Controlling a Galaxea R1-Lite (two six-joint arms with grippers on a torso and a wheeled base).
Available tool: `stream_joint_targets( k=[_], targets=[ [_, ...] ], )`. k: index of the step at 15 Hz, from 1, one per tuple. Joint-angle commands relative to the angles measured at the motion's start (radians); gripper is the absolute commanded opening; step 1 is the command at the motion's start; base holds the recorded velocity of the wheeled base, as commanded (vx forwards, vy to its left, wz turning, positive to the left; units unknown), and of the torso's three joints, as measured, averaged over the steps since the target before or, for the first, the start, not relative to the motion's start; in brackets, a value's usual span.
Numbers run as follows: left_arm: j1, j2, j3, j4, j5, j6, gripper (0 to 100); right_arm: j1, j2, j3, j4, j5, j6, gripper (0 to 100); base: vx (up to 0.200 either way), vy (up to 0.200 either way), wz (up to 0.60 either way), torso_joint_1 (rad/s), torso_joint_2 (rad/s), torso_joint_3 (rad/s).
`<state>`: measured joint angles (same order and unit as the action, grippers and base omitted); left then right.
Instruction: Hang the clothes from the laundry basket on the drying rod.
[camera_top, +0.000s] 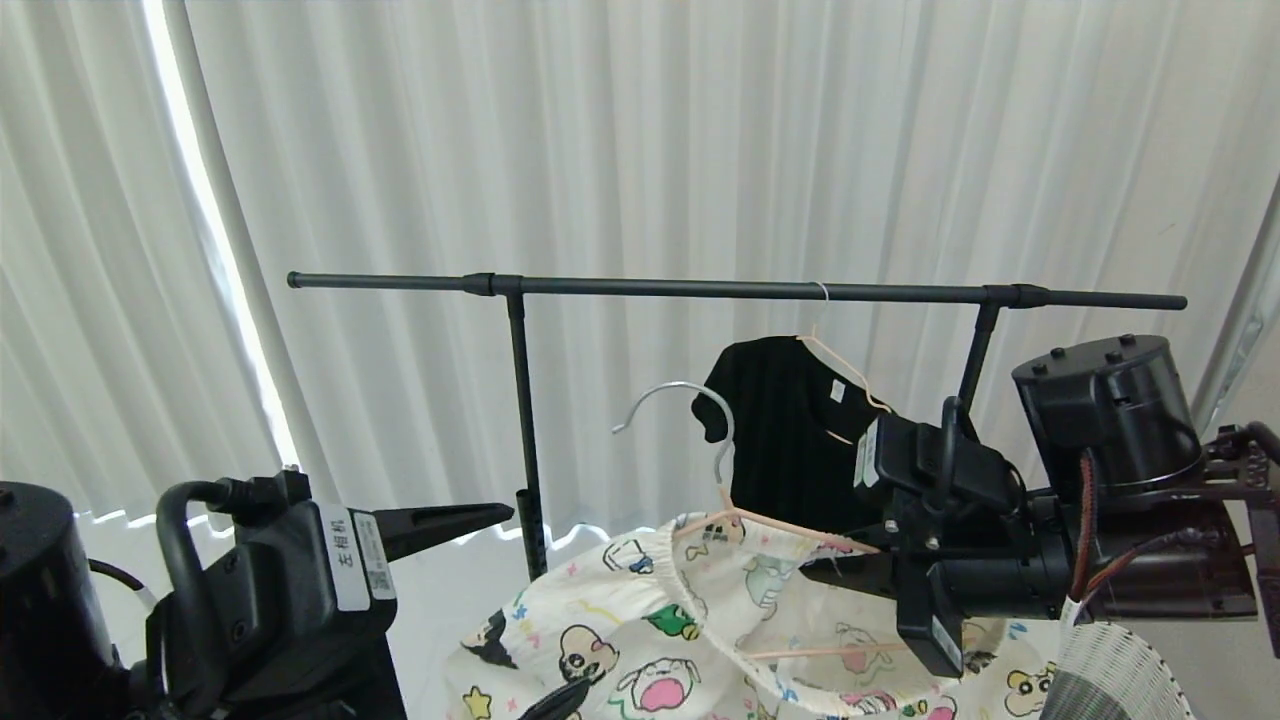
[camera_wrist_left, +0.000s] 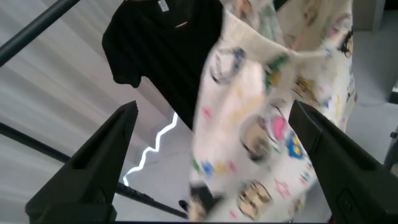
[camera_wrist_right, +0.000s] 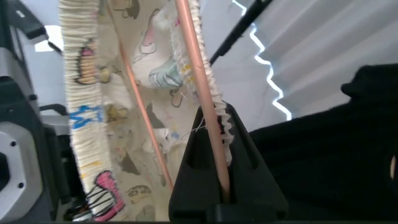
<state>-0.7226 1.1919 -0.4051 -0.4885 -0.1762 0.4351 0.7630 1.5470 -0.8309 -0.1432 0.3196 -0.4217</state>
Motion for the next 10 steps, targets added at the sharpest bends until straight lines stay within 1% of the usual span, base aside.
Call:
stream_joint_targets(
  k=[1, 2, 4, 6, 8, 10],
  targets=[
    [0.006, -0.046, 0.052, 0.001, 0.001, 0.001, 100, -0.034, -0.01, -0.001, -0.001, -0.001, -0.011, 0, 0.0, 0.0, 0.0, 0.0, 0.0, 0.0],
    [0.034, -0.051, 0.085, 0.001, 0.004, -0.001, 100, -0.053, -0.015, -0.001, -0.003, -0.001, -0.029, 0, 0.0, 0.0, 0.0, 0.0, 0.0, 0.0],
    [0.201, -0.035, 0.17, 0.001, 0.001, -0.001, 100, -0.093, -0.027, -0.004, -0.009, 0.004, -0.081, 0, 0.0, 0.0, 0.0, 0.0, 0.0, 0.0],
    [0.305, 0.02, 0.215, 0.002, -0.002, -0.007, 100, -0.097, -0.047, -0.004, -0.035, 0.004, -0.086, 0, 0.0, 0.0, 0.0, 0.0, 0.0, 0.0],
    [0.345, 0.089, 0.239, 0.001, -0.002, -0.009, 100, -0.097, -0.061, -0.004, -0.064, 0.004, -0.088, 0, 0.0, 0.0, 0.0, 0.0, 0.0, 0.0],
    [0.354, 0.175, 0.219, 0.001, -0.002, -0.01, 100, -0.091, -0.067, -0.004, -0.099, 0.004, -0.088, 0, 0.0, 0.0, 0.0, 0.0, 0.0, 0.0]
  ],
)
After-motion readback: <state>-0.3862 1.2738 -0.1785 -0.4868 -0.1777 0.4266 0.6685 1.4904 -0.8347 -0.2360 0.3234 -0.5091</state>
